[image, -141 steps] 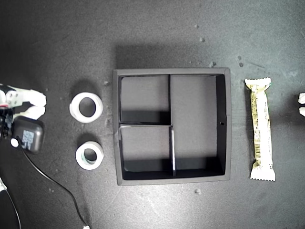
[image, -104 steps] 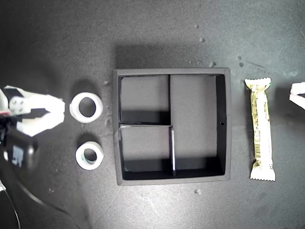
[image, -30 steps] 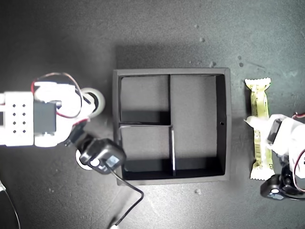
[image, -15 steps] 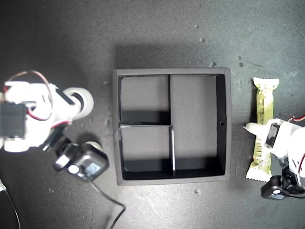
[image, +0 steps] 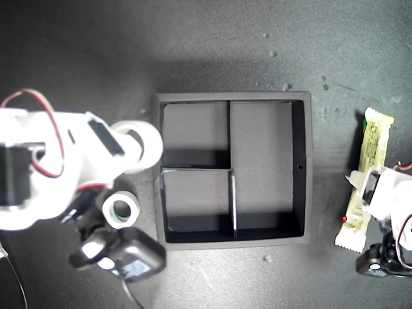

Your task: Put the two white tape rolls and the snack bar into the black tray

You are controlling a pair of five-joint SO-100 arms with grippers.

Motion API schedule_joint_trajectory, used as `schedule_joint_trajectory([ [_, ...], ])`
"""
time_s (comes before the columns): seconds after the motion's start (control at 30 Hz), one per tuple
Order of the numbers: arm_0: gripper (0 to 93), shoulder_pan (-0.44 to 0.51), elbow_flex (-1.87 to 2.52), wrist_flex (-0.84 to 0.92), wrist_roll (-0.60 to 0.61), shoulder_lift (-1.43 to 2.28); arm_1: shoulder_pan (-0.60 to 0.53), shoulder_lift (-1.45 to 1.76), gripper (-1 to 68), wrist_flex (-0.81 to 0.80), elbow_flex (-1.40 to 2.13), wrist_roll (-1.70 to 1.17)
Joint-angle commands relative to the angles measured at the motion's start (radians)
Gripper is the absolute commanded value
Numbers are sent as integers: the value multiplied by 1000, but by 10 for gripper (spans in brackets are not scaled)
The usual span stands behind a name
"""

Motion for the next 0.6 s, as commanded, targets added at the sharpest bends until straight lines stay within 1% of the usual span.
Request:
schedule_joint_trajectory([
  [0.0,1,-9,-147,29,20,-75,-17,21,87,52,-87,-84],
  [0.17,1,-29,-364,126,63,-253,-54,21,80,235,-321,-114],
  [0.27,1,-34,-522,193,74,-383,-58,9,80,287,-509,-186],
  [0.37,1,-31,-738,278,74,-549,-54,8,80,247,-635,-268],
  [0.43,1,-23,-996,370,74,-709,-54,5,80,166,-670,-322],
  [0.5,2,-23,-1049,368,75,-756,-49,-20,80,84,-695,-362],
  [0.57,2,-31,-1043,368,64,-767,-41,-98,80,60,-773,-385],
])
